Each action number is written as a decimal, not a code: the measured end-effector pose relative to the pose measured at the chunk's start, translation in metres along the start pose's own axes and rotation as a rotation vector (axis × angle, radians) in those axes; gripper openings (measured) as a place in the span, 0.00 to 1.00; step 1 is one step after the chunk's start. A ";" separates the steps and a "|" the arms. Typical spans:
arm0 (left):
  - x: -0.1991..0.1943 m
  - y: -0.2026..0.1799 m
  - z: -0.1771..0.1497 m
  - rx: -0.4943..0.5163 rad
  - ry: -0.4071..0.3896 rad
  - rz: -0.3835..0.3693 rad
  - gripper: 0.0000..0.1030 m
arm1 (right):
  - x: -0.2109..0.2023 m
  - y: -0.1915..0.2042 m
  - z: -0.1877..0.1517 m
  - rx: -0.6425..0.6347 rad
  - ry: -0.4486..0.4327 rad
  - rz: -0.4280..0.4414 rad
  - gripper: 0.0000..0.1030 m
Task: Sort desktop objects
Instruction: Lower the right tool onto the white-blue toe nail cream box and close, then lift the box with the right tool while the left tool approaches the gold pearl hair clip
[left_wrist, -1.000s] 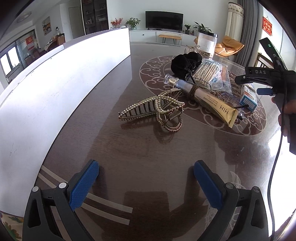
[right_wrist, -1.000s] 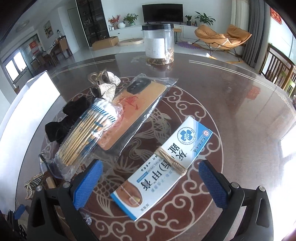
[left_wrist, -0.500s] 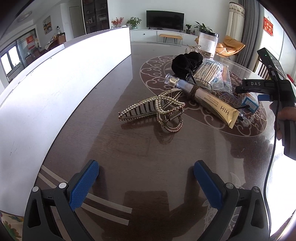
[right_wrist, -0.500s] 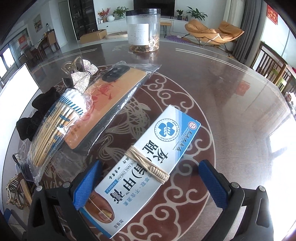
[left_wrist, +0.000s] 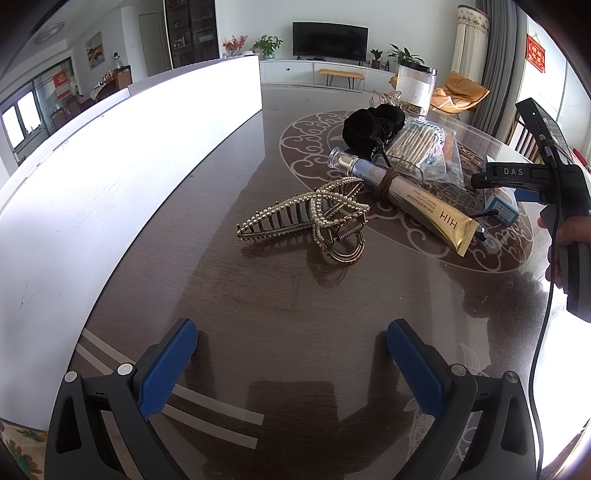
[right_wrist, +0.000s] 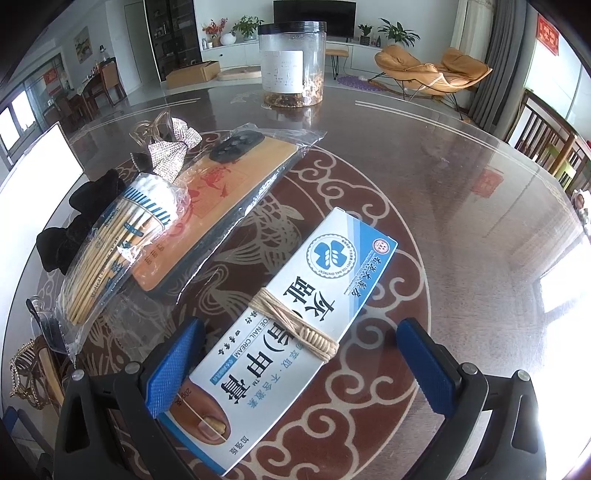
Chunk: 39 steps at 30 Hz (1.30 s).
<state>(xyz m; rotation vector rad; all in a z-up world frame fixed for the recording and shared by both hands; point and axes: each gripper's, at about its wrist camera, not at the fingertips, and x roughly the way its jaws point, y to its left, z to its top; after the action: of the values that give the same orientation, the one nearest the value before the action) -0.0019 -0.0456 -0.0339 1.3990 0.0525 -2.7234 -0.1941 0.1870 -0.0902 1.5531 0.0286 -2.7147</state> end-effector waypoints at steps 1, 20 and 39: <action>0.000 0.000 0.000 0.000 0.000 0.000 1.00 | 0.000 0.000 0.000 -0.001 0.002 0.001 1.00; 0.000 0.000 0.000 0.000 -0.001 0.000 1.00 | -0.022 -0.006 -0.018 -0.040 -0.070 0.000 0.44; 0.000 0.000 0.000 -0.001 -0.004 0.001 1.00 | -0.087 -0.031 -0.129 -0.070 -0.093 0.053 0.45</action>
<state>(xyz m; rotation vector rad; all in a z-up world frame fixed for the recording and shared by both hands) -0.0021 -0.0460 -0.0337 1.3935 0.0531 -2.7252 -0.0397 0.2211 -0.0807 1.3883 0.0793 -2.7099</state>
